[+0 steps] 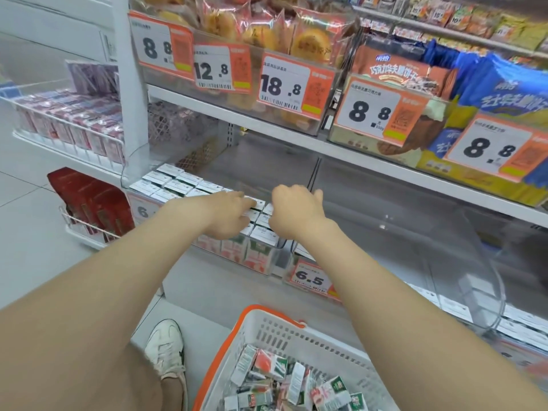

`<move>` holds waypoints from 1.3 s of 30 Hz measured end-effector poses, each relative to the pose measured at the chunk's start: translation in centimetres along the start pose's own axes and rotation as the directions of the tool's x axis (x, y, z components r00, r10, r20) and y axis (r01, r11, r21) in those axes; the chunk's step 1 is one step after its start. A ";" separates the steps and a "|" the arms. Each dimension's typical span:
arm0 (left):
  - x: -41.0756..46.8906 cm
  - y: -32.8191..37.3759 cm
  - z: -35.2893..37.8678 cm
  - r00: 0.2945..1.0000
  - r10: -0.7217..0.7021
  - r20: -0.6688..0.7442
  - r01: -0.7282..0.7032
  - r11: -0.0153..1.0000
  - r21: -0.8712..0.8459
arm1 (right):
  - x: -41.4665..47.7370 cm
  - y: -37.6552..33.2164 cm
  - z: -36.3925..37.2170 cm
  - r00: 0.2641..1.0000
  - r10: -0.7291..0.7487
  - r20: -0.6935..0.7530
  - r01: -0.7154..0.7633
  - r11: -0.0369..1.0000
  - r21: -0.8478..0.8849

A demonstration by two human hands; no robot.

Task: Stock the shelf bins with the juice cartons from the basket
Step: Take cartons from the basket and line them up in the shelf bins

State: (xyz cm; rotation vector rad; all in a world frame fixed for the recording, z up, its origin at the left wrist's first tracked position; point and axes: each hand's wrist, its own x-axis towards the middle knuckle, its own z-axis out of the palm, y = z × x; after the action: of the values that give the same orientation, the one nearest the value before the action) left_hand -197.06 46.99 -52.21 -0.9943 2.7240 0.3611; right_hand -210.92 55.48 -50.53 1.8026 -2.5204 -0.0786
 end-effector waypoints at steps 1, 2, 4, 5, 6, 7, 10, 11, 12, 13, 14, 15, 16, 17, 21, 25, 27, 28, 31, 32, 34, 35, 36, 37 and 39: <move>-0.3 0.3 0.0 1.000 -0.004 0.000 0.004 1.000 -0.005 | 0.0 0.0 -0.2 0.999 -0.018 0.041 0.020 0.999 -0.047; -0.7 0.6 0.1 1.000 -0.003 -0.003 0.003 1.000 -0.009 | -0.1 0.1 -0.3 0.997 -0.036 0.067 0.041 0.996 -0.079; -1.5 1.3 0.3 1.000 0.002 -0.017 -0.002 1.000 -0.028 | -0.6 0.6 0.0 0.994 -0.101 0.032 0.103 0.993 -0.061; -2.1 1.7 0.4 0.999 0.007 -0.037 -0.008 0.999 -0.034 | -1.1 1.1 0.4 0.991 -0.134 -0.031 0.133 0.991 -0.020; -2.8 2.3 0.4 0.997 0.017 -0.074 -0.020 0.999 -0.034 | -1.7 1.7 1.1 0.981 -0.155 -0.119 0.159 0.987 0.027; -3.5 3.0 0.4 0.991 0.028 -0.133 -0.031 0.999 -0.019 | -2.6 2.3 1.7 0.963 -0.172 -0.208 0.192 0.978 0.078; -6.0 5.5 1.0 0.908 0.074 -0.413 -0.046 0.996 0.077 | -6.7 4.3 3.6 0.830 -0.235 -0.506 0.364 0.915 0.173; -6.8 6.5 1.4 0.881 0.082 -0.466 -0.058 0.996 0.065 | -8.4 4.8 4.1 0.796 -0.236 -0.557 0.395 0.900 0.184; -7.6 7.5 1.9 0.877 0.087 -0.473 -0.078 0.996 0.039 | -10.1 5.4 4.5 0.790 -0.230 -0.568 0.407 0.890 0.205; -8.3 8.6 2.6 0.892 0.098 -0.442 -0.102 0.995 0.015 | -11.8 6.0 4.8 0.805 -0.228 -0.548 0.408 0.883 0.232; -8.5 9.5 3.5 0.918 0.122 -0.377 -0.130 0.991 0.005 | -13.5 6.5 5.1 0.832 -0.230 -0.504 0.402 0.877 0.264; -8.5 10.5 4.5 0.946 0.158 -0.284 -0.161 0.987 0.013 | -14.9 7.0 5.5 0.868 -0.238 -0.435 0.388 0.873 0.296; -8.3 11.4 5.7 0.967 0.197 -0.163 -0.194 0.980 0.035 | -16.3 7.5 6.0 0.904 -0.254 -0.345 0.367 0.873 0.321; -8.0 12.3 6.9 0.971 0.238 -0.028 -0.236 0.969 0.071 | -17.6 7.9 6.6 0.931 -0.275 -0.241 0.345 0.879 0.329; -5.8 15.2 13.0 0.866 0.246 0.435 -0.336 0.931 0.143 | -21.0 9.8 11.1 0.923 -0.314 0.222 0.280 0.944 0.174; -3.9 16.9 20.7 0.794 0.196 0.576 -0.334 0.932 0.143 | -22.9 11.4 15.2 0.787 -0.282 0.549 0.220 0.959 0.178; -3.2 17.4 24.4 0.770 0.182 0.612 -0.338 0.930 0.148 | -23.6 12.5 17.4 0.750 -0.248 0.613 0.165 0.968 0.190; -3.1 17.7 26.0 0.757 0.182 0.628 -0.337 0.932 0.137 | -24.0 13.0 18.6 0.726 -0.240 0.645 0.147 0.970 0.195; -3.0 18.5 30.1 0.707 0.191 0.681 -0.348 0.932 0.100 | -25.4 14.5 22.7 0.660 -0.207 0.722 0.074 0.974 0.212; -3.1 18.8 31.3 0.691 0.201 0.695 -0.350 0.934 0.078 | -26.0 14.9 24.1 0.642 -0.196 0.741 0.046 0.975 0.218; -3.1 19.0 34.0 0.674 0.201 0.711 -0.324 0.945 0.040 | -27.3 15.4 26.5 0.614 -0.166 0.772 -0.026 0.973 0.230; -3.1 19.0 35.4 0.665 0.203 0.719 -0.313 0.949 0.022 | -27.9 15.5 27.5 0.604 -0.171 0.778 -0.043 0.968 0.246; -3.2 19.2 36.5 0.648 0.212 0.731 -0.311 0.950 0.001 | -28.5 15.5 28.6 0.584 -0.196 0.787 -0.045 0.961 0.272; -3.3 19.4 37.6 0.627 0.222 0.747 -0.307 0.951 -0.025 | -29.1 15.2 29.3 0.566 -0.228 0.792 -0.042 0.952 0.304; -3.6 20.0 39.3 0.578 0.239 0.780 -0.287 0.955 -0.080 | -30.2 14.7 30.8 0.527 -0.264 0.808 -0.051 0.939 0.341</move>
State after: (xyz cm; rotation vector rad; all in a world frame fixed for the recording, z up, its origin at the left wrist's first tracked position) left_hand -202.74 75.82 -85.27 -0.2585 2.0112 0.5991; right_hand -217.02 89.30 -80.45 2.5264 -3.1580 -0.7963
